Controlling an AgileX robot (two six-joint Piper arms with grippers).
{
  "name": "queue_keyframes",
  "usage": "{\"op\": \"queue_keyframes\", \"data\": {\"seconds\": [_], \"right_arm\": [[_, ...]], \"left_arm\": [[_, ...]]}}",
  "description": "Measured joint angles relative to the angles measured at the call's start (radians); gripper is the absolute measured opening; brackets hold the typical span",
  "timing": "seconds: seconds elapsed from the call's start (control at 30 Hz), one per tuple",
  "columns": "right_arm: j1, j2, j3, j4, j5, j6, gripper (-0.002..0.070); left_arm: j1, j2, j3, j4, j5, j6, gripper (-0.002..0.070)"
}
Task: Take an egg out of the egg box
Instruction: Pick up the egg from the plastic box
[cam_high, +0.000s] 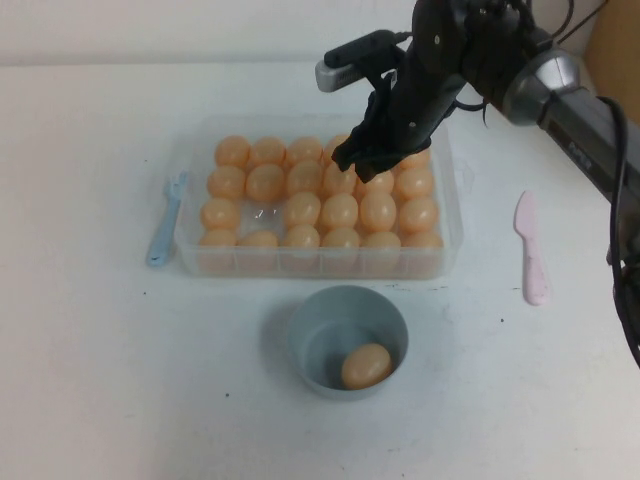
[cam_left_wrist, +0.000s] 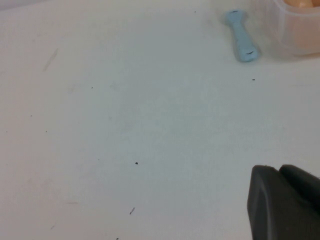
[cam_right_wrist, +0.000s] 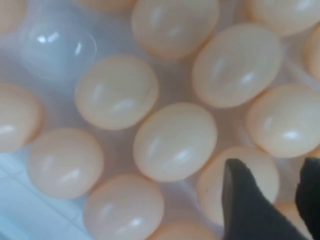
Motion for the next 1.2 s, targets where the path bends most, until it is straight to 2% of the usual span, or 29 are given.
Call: {"op": "queue_keyframes", "data": {"seconds": [0.13, 0.2, 0.27, 0.4, 0.47, 1.2], "right_arm": [[0.002, -0.045, -0.015, -0.007, 0.008, 0.000, 0.0214], [0.004, -0.059, -0.019, -0.009, 0.010, 0.000, 0.0234], [0.009, -0.064, -0.016, -0.006, 0.010, 0.000, 0.0288], [0.013, -0.059, 0.049, 0.000, 0.010, 0.016, 0.0457], [0.013, -0.045, 0.082, 0.000, 0.010, 0.038, 0.0497], [0.014, 0.049, 0.106, -0.033, -0.005, 0.099, 0.0482]], "left_arm": [[0.000, 0.000, 0.000, 0.000, 0.000, 0.000, -0.0003], [0.000, 0.000, 0.000, 0.000, 0.000, 0.000, -0.0003], [0.000, 0.000, 0.000, 0.000, 0.000, 0.000, -0.0003], [0.000, 0.000, 0.000, 0.000, 0.000, 0.000, -0.0003], [0.000, 0.000, 0.000, 0.000, 0.000, 0.000, -0.0003], [0.000, 0.000, 0.000, 0.000, 0.000, 0.000, -0.0003]]}}
